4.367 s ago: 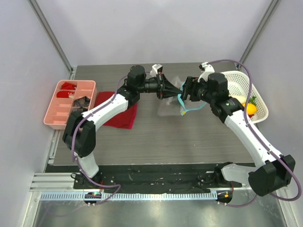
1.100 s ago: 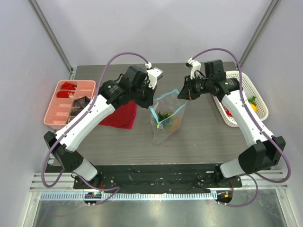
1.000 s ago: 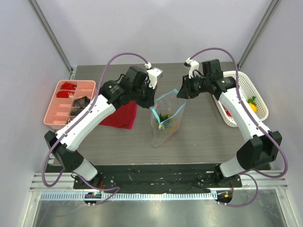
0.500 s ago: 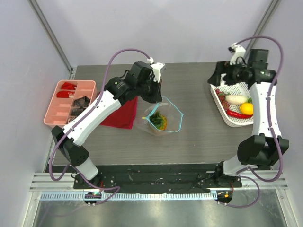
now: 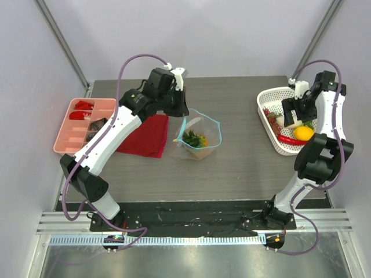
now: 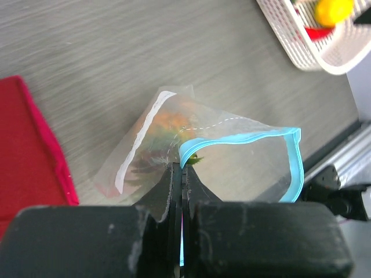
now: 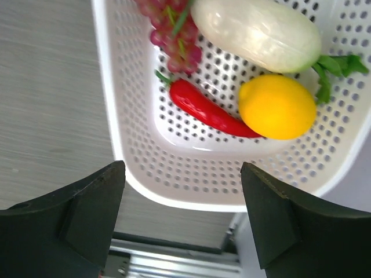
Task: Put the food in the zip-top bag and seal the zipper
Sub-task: Pick up the fake fruit from the bin.
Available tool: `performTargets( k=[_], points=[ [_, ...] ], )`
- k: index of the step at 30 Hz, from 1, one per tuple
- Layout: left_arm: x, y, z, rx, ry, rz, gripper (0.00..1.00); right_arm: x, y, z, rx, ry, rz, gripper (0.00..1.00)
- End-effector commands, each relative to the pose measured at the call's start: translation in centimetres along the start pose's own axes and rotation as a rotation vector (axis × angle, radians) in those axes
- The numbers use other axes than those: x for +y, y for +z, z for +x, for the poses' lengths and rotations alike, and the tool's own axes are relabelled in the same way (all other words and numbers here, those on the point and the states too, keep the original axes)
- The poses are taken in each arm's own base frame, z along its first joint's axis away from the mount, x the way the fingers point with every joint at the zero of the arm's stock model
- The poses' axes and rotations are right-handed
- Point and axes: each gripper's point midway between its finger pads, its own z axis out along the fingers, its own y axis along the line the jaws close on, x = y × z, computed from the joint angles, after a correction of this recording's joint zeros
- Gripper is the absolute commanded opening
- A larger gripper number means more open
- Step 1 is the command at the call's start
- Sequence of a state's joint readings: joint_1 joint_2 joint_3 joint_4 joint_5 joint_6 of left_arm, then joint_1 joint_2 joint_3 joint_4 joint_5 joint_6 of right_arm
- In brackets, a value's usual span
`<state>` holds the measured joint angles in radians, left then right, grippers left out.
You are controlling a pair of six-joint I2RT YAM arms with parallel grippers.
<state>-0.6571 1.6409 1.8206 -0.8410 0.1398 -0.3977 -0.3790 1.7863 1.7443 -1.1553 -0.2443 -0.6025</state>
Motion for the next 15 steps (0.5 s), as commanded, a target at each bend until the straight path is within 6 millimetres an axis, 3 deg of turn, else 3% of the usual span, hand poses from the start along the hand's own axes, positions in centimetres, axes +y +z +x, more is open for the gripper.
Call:
performTargets(
  k=[1, 7, 15],
  points=[
    [0.3, -1.3, -3.2, -0.11, -0.038, 0.011, 0.0, -4.5, -1.3, 1.7, 0.133, -0.152, 0.202, 0.86],
    [0.1, -1.3, -3.6, -0.124, -0.042, 0.031, 0.0, -9.2, 1.2, 3.0, 0.24, -0.258, 0.321, 0.87],
    [-0.3, -1.0, -3.7, -0.116, -0.052, 0.05, 0.0, -10.3, 5.2, 3.9, 0.312, -0.356, 0.261, 0.92]
  ],
)
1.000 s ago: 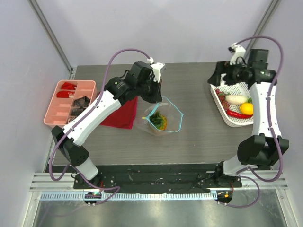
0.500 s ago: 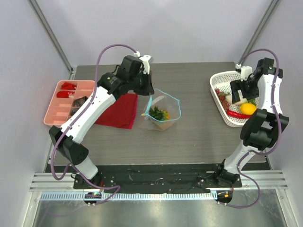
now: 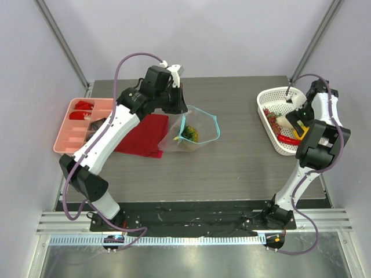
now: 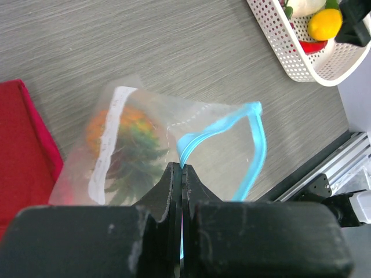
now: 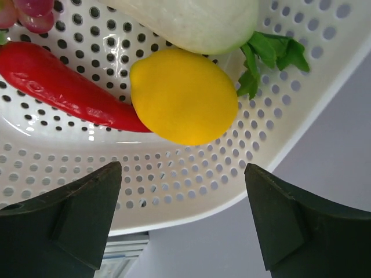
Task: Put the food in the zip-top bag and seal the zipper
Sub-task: Pick up the fake fruit from the bin.
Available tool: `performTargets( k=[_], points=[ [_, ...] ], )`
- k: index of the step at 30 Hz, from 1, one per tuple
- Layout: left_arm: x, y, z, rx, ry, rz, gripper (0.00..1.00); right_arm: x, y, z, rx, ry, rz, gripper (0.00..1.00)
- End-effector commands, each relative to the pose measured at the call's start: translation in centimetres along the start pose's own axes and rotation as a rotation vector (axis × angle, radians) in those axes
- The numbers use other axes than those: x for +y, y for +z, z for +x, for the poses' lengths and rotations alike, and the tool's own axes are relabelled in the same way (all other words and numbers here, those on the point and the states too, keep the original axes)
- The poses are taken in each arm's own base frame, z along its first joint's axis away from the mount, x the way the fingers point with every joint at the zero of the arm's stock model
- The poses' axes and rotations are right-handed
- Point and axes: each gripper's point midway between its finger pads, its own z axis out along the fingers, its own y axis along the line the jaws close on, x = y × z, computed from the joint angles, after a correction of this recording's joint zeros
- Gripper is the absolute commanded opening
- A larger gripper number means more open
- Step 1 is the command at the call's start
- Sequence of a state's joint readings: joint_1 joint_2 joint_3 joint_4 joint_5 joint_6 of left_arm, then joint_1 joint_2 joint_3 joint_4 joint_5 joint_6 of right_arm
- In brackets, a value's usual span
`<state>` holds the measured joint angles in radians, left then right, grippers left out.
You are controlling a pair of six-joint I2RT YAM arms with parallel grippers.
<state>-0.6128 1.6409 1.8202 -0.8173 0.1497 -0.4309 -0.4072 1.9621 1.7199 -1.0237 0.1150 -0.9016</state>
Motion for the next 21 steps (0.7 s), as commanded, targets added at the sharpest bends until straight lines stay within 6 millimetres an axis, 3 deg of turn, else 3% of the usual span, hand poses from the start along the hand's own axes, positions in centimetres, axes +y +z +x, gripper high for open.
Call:
performTargets(
  k=[1, 7, 13, 16, 21],
  points=[
    [-1.7, -0.9, -2.4, -0.081, 0.002, 0.065, 0.0, -1.3, 1.0, -0.4, 0.009, -0.1, 0.037, 0.92],
    [-1.6, -0.4, -2.1, -0.067, 0.0, 0.064, 0.0, -1.0, 3.7, -0.5, 0.021, -0.172, 0.021, 0.96],
    [-1.5, 0.0, -1.9, -0.055, -0.001, 0.066, 0.0, 0.5, 5.8, -1.2, 0.038, -0.237, -0.014, 0.96],
    [-1.4, -0.1, -1.9, -0.055, 0.0, 0.061, 0.0, 1.1, 6.7, -1.2, 0.06, -0.26, -0.025, 0.93],
    [-1.0, -0.4, -2.0, -0.06, 0.002, 0.051, 0.0, 0.9, 5.8, -1.6, 0.043, -0.261, -0.008, 0.73]
  ],
)
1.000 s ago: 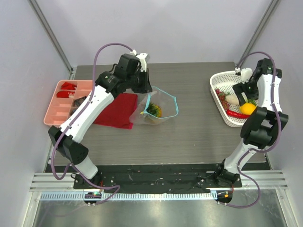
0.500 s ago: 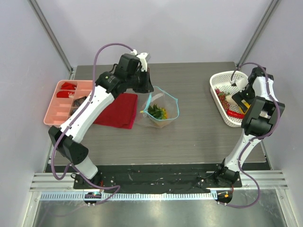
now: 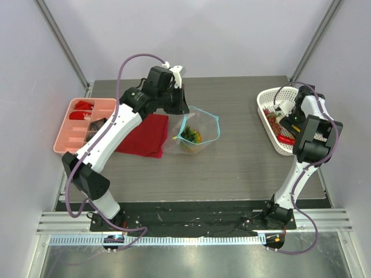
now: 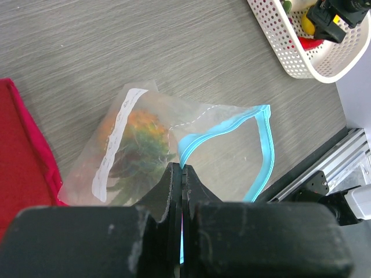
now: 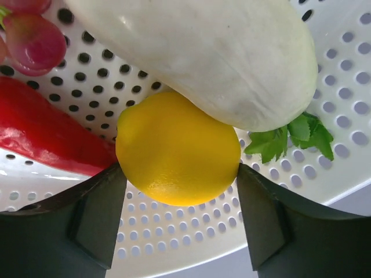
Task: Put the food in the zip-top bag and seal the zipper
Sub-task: Pick up the fake fruit from the bin.
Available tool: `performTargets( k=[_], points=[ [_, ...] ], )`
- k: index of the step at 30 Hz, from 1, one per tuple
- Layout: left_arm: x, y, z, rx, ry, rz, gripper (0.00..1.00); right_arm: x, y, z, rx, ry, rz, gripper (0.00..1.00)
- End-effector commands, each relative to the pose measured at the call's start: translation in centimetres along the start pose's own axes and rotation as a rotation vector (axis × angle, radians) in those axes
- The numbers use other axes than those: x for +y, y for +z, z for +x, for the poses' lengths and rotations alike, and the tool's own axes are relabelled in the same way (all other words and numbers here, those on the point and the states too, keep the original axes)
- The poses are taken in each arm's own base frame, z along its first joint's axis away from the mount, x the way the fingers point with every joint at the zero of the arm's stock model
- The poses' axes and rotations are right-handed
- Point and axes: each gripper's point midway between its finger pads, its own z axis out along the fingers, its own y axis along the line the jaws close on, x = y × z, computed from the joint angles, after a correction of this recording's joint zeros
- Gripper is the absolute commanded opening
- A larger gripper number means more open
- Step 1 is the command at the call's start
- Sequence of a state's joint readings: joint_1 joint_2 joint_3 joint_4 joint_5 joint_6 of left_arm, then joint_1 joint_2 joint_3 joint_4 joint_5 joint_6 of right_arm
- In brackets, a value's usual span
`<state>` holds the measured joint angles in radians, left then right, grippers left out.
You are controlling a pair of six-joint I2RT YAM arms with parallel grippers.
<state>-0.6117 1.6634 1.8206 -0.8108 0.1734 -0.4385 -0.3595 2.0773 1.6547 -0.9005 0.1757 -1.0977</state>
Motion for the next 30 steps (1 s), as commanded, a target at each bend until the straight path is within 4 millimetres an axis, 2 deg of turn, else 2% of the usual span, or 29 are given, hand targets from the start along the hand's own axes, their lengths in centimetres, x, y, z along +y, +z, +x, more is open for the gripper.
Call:
performTargets(
  k=[1, 2, 5, 11, 13, 14, 16, 18, 19, 20, 21, 22, 23, 25, 26, 27, 30],
  points=[
    [-0.9, -1.3, -2.3, -0.083, 0.014, 0.035, 0.0, -0.1, -0.2, -0.5, -0.024, -0.011, 0.011, 0.69],
    [-0.8, -1.3, -2.3, -0.084, 0.013, 0.032, 0.0, -0.2, -0.6, -0.5, -0.03, -0.013, 0.016, 0.61],
    [-0.8, -1.4, -2.4, -0.085, 0.011, 0.035, 0.0, -0.5, -2.3, -0.6, -0.057, -0.016, 0.035, 0.47],
    [-0.5, -1.2, -2.2, -0.075, -0.002, 0.03, 0.0, -0.7, -6.4, -1.0, -0.13, 0.012, 0.045, 0.36],
    [-0.4, -1.0, -2.2, -0.07, -0.012, 0.029, 0.0, -0.1, -7.4, -1.3, -0.159, 0.032, 0.017, 0.35],
    [-0.2, -0.9, -2.1, -0.065, -0.017, 0.028, 0.0, -0.4, -8.6, -1.6, -0.184, 0.043, 0.032, 0.35],
    [-0.1, -0.8, -2.2, -0.065, -0.029, 0.029, 0.0, 0.3, -10.0, -2.3, -0.243, 0.059, -0.005, 0.34],
    [0.0, -0.7, -2.2, -0.063, -0.039, 0.032, 0.0, 0.0, -12.5, -3.2, -0.312, 0.1, 0.001, 0.34],
    [0.0, -0.6, -2.1, -0.059, -0.046, 0.034, 0.0, 0.9, -13.5, -3.9, -0.36, 0.111, -0.046, 0.34],
    [0.1, -0.5, -2.0, -0.054, -0.055, 0.036, 0.0, 0.3, -15.4, -4.6, -0.41, 0.123, -0.03, 0.34],
    [0.1, -0.3, -1.9, -0.047, -0.061, 0.045, 0.0, 1.0, -16.5, -4.9, -0.436, 0.16, -0.061, 0.33],
    [0.1, -0.2, -1.8, -0.044, -0.07, 0.048, 0.0, 1.7, -17.9, -6.2, -0.512, 0.166, -0.103, 0.33],
    [0.1, -0.1, -1.8, -0.039, -0.08, 0.053, 0.0, 1.3, -19.9, -6.9, -0.571, 0.173, -0.092, 0.33],
    [0.1, 0.1, -1.7, -0.034, -0.088, 0.06, 0.0, 3.2, -22.7, -8.4, -0.653, 0.193, -0.167, 0.33],
    [0.1, 0.1, -1.8, -0.034, -0.102, 0.067, 0.0, 4.0, -25.1, -10.0, -0.757, 0.19, -0.211, 0.33],
    [0.2, 0.2, -1.8, -0.03, -0.109, 0.068, 0.0, 5.0, -26.7, -10.8, -0.801, 0.219, -0.256, 0.33],
    [0.6, 0.5, -2.0, -0.02, -0.147, 0.082, 0.0, 9.0, -32.6, -14.3, -0.994, 0.143, -0.36, 0.33]
  ],
)
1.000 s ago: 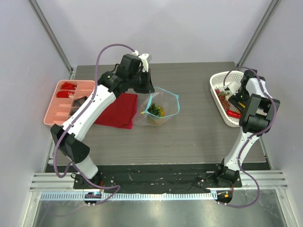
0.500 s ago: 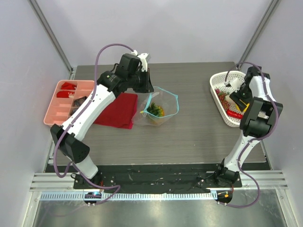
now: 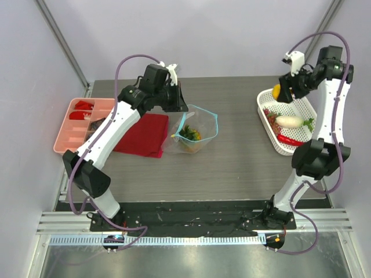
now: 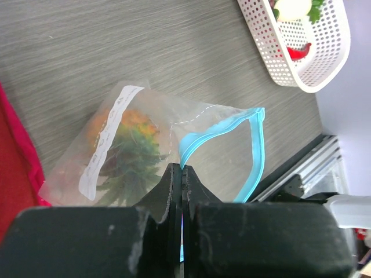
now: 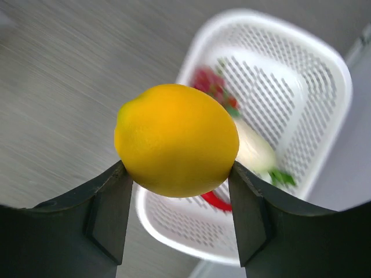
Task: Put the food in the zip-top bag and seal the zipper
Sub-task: Pick up the fake fruit from the bin, then place the fake fruit in the zipper food storage bag.
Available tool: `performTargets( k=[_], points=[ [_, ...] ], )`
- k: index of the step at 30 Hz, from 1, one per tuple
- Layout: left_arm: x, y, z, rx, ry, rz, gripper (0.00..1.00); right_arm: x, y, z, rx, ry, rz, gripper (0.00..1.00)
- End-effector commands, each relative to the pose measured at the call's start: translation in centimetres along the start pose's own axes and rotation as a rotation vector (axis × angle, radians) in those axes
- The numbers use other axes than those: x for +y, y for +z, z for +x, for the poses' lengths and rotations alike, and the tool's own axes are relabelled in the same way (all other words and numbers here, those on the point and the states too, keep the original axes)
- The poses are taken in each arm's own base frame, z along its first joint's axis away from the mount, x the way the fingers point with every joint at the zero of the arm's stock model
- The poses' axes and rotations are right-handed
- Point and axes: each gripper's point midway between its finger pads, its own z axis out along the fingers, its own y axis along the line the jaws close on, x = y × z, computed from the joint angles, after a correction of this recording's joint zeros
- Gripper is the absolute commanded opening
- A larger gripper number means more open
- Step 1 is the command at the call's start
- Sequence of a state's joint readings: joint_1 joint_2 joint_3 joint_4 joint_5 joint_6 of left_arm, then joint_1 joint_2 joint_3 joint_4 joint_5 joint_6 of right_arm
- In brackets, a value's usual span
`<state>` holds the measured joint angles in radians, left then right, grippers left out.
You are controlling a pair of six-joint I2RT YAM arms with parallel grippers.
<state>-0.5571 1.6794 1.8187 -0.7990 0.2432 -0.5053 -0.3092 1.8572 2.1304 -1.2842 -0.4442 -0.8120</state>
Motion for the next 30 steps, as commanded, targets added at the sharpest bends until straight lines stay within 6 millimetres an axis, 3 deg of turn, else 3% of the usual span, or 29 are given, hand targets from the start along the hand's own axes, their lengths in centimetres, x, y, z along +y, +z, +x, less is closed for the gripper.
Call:
performTargets(
  k=[1, 3, 4, 5, 6, 7, 8, 10, 12, 15, 18, 20, 22, 23, 24, 25, 27, 30],
  points=[
    [-0.2, 0.3, -1.6, -0.028, -0.059, 0.056, 0.0, 12.6, -5.7, -10.0, -0.335, 0.017, -0.314, 0.33],
    [-0.1, 0.4, -1.7, -0.016, -0.098, 0.083, 0.0, 15.8, -6.3, -12.8, -0.441, -0.026, -0.389, 0.33],
    [0.3, 0.3, -2.2, -0.023, -0.116, 0.091, 0.0, 18.1, -8.3, -14.0, -0.5, -0.02, -0.421, 0.33],
    [0.3, 0.3, -2.2, -0.017, -0.132, 0.104, 0.0, 21.3, -7.1, -13.9, -0.491, -0.016, -0.514, 0.33],
    [0.2, 0.3, -2.1, -0.002, -0.158, 0.127, 0.0, 22.3, -7.4, -15.9, -0.576, -0.067, -0.516, 0.32],
    [0.6, 0.3, -2.3, -0.003, -0.177, 0.134, 0.0, 24.0, -7.7, -16.2, -0.59, -0.038, -0.552, 0.32],
    [0.8, 0.5, -2.3, 0.0, -0.189, 0.145, 0.0, 27.0, -7.3, -15.8, -0.584, -0.057, -0.609, 0.33],
    [1.0, 0.4, -2.3, 0.009, -0.213, 0.165, 0.0, 28.6, -6.9, -16.8, -0.634, -0.097, -0.608, 0.33],
    [1.0, 0.4, -2.2, 0.012, -0.22, 0.173, 0.0, 31.4, -5.3, -16.6, -0.62, -0.126, -0.635, 0.33],
    [1.1, 0.3, -2.3, 0.013, -0.231, 0.184, 0.0, 34.0, -2.3, -16.0, -0.565, -0.192, -0.636, 0.33],
    [1.2, 0.1, -2.5, 0.008, -0.233, 0.188, 0.0, 35.3, 1.1, -14.9, -0.5, -0.255, -0.613, 0.32],
    [1.2, -0.1, -2.6, 0.004, -0.235, 0.189, 0.0, 34.8, 2.9, -14.7, -0.464, -0.276, -0.532, 0.32],
    [1.1, -0.3, -2.7, 0.0, -0.234, 0.196, 0.0, 34.1, 4.7, -14.7, -0.436, -0.307, -0.447, 0.39],
    [1.1, -0.3, -2.6, 0.002, -0.234, 0.198, 0.0, 33.9, 5.1, -14.7, -0.422, -0.311, -0.423, 0.48],
    [1.1, -0.3, -2.5, 0.004, -0.235, 0.197, 0.0, 33.6, 5.1, -14.8, -0.416, -0.323, -0.399, 0.71],
    [1.0, -0.4, -2.6, 0.001, -0.233, 0.198, 0.0, 33.6, 4.7, -15.2, -0.419, -0.322, -0.381, 0.82],
    [1.3, -0.3, -2.3, 0.004, -0.231, 0.191, 0.0, 33.2, 4.0, -15.4, -0.416, -0.304, -0.355, 0.95],
    [1.5, -0.1, -2.0, 0.015, -0.236, 0.189, 0.0, 33.0, 1.2, -16.1, -0.455, -0.282, -0.355, 1.0]
  ],
)
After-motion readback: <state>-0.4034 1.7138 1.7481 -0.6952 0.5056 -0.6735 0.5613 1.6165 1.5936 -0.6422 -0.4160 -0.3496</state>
